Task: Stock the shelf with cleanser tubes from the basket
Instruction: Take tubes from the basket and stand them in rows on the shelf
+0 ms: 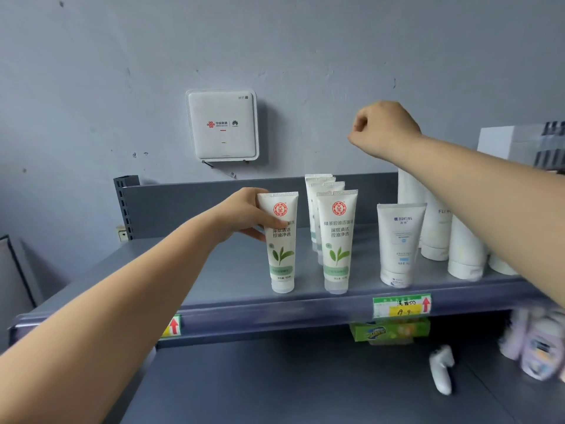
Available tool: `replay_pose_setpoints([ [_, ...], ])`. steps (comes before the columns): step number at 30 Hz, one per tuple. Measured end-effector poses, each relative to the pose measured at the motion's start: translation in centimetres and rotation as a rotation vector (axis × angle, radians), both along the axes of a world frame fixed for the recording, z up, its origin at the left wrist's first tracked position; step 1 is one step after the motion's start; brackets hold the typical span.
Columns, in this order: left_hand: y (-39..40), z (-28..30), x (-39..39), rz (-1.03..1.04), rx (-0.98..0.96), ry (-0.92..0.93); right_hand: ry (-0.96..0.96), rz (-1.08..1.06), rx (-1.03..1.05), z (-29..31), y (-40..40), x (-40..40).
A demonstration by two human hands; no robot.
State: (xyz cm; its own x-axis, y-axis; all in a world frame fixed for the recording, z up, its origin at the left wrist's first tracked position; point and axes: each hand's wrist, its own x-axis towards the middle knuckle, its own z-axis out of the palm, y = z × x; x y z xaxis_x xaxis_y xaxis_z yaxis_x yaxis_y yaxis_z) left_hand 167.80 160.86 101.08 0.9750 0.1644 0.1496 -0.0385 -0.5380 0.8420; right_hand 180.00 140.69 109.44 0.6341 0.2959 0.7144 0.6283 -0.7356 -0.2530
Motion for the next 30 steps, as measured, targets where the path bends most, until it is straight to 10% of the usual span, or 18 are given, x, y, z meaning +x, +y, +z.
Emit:
replay_pose_setpoints([
  [16, -1.6, -0.1, -2.7, 0.061, -0.041, -0.051, 0.012, -0.074, -0.288, -3.2, -2.7, -7.0],
  [22, -5.3, -0.3, -5.0, 0.470, 0.835, -0.465, -0.096, -0.089, -0.421, -4.8, -6.1, -8.4],
  [30, -16.3, -1.8, -3.1, 0.225, 1.148, -0.376, -0.094, -0.076, -0.602, -8.7, -13.6, -10.1],
])
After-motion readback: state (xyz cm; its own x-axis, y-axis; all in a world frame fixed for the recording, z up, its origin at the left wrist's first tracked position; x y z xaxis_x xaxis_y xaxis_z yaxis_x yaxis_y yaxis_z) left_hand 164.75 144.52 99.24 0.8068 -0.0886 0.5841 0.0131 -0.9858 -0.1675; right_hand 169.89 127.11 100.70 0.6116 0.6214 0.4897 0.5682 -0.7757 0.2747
